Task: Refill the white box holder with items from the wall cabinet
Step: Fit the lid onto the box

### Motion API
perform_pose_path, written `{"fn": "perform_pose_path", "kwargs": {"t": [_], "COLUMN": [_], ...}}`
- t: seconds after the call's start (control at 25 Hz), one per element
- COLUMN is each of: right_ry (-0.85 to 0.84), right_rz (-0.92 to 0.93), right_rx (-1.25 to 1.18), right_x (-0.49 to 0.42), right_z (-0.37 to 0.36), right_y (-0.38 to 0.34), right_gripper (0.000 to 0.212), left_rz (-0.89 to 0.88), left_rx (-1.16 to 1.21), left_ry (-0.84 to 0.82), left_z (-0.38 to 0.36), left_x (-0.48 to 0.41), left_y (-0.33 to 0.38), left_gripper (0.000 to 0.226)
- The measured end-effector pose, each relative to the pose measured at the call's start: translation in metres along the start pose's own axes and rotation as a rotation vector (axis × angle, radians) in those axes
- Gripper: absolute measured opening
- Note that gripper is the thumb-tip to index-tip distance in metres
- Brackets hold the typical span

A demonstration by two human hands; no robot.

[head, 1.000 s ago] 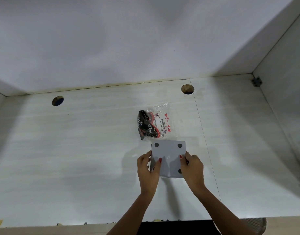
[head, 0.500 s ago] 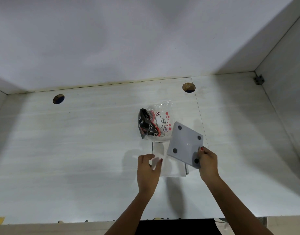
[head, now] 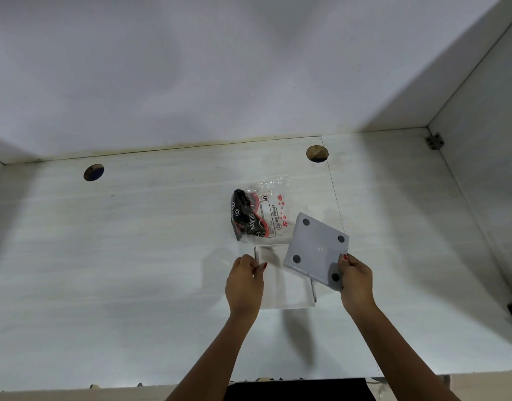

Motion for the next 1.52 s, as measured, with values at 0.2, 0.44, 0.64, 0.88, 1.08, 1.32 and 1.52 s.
{"fn": "perform_pose_path", "kwargs": {"t": [0.2,0.44,0.64,0.88,1.08,1.32,1.52], "right_ry": [-0.024,-0.053,-0.093,-0.162,-0.191,-0.195,-0.170], "right_rz": [-0.011,0.010,0.079,0.168,0.188,0.229,0.262], "right_rx": [-0.049,-0.031,0.034,0.108,0.151,0.286,0.388], "right_x": [-0.001,0.005,0.011,0.021,0.023,0.023,0.027], "right_z": [0.000,0.000,0.000,0.000,-0.003,-0.013,-0.025], "right_y": [0.000,-0.001,0.000,0.004,0.006,0.009,0.017], "right_gripper": [0.024,0.026,0.025,0.021,0.023,0.027,0.027], "left_rz": [0.205,0.218,0.198,0.278,0.285,0.474,0.678], "left_rx": [0.430,0.447,0.355,0.399,0.452,0.536,0.755], "left_ry": [0.043,0.030,0.075,0.104,0.171,0.090,-0.052], "left_z": [-0.003,-0.005,-0.014,-0.025,-0.031,-0.034,-0.023], "left_x": [0.004,-0.002,-0.007,-0.005,0.001,-0.001,0.000], "left_y": [0.002,-0.008,-0.010,-0.015,-0.011,-0.017,-0.022], "left_gripper": [0.017,0.017,0.017,0.018,0.021,0.035,0.034]}}
Point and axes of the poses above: each hand's wrist, its own x-axis away from the middle knuckle, its own z-axis out of the back of the hand, y = z × x, the point moved 2 cm from there along -x, towards the middle knuckle, and after that the axes turned 5 degrees about y, right-handed, at the moved point
